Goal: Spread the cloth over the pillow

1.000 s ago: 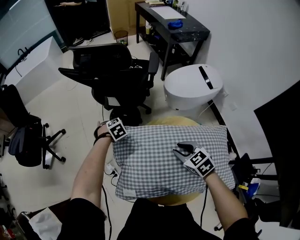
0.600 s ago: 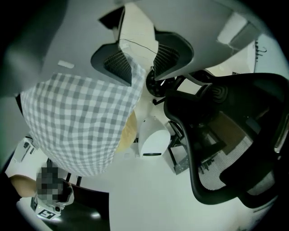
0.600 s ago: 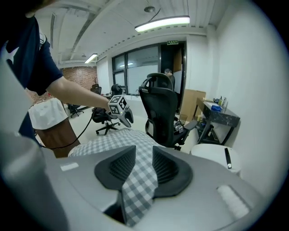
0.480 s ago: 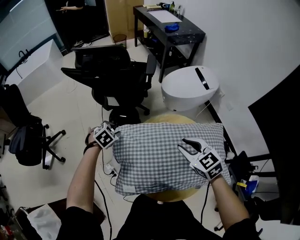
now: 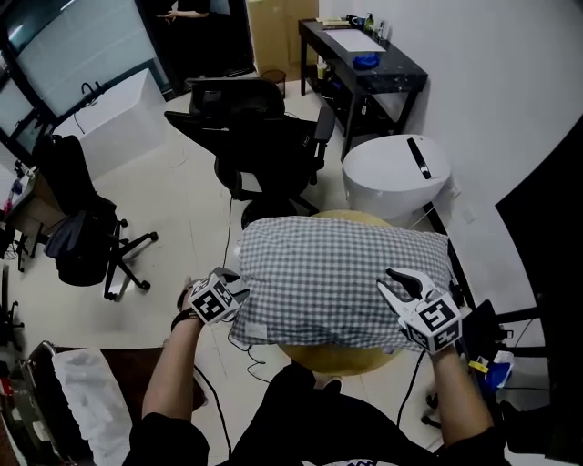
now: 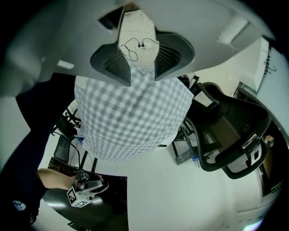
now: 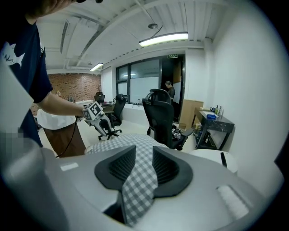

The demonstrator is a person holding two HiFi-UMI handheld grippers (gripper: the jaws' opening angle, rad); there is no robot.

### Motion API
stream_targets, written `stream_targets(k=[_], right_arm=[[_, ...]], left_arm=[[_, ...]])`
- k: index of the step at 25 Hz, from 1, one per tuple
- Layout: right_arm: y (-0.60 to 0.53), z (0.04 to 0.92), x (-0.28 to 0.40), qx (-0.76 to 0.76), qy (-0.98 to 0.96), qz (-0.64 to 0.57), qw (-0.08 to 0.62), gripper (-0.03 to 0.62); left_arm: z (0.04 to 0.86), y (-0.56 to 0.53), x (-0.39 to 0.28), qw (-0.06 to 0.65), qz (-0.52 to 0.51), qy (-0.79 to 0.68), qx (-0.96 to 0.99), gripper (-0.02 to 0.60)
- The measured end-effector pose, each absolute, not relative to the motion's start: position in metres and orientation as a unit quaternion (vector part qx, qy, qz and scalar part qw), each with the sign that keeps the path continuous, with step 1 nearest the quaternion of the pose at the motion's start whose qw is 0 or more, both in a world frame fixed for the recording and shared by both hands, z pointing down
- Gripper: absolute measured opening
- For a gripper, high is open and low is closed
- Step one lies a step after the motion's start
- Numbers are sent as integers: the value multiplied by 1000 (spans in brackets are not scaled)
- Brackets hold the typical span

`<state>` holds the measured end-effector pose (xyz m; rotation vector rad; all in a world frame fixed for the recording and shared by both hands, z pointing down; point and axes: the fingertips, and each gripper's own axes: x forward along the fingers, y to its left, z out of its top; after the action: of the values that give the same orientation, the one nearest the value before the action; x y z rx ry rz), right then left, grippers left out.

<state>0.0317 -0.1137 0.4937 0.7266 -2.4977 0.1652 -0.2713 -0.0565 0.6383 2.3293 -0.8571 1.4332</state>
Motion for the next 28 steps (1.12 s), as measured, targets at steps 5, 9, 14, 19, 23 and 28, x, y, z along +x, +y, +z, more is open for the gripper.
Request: stream_targets(k=[5, 9, 14, 19, 23, 28], right_arm=[[-75, 483, 53, 257, -932, 49, 252, 129], [-40, 479, 61, 243, -937, 42, 246, 129], [-2, 480, 67, 224, -942, 39, 245, 129], [24, 479, 74, 226, -942, 48, 244, 129], [30, 479, 78, 242, -937, 56, 246, 129], [36, 474, 78, 272, -930, 69, 239, 129]], left_arm=[[663, 11, -252, 160, 515, -270, 798, 191], [680, 43, -242, 160, 521, -270, 794, 215], [675, 74, -240, 177, 529, -277, 782, 241], [696, 101, -246, 162, 577, -261, 757, 241], [715, 98, -253, 140, 600, -274, 738, 239], [719, 104, -253, 123, 603, -260, 744, 40]])
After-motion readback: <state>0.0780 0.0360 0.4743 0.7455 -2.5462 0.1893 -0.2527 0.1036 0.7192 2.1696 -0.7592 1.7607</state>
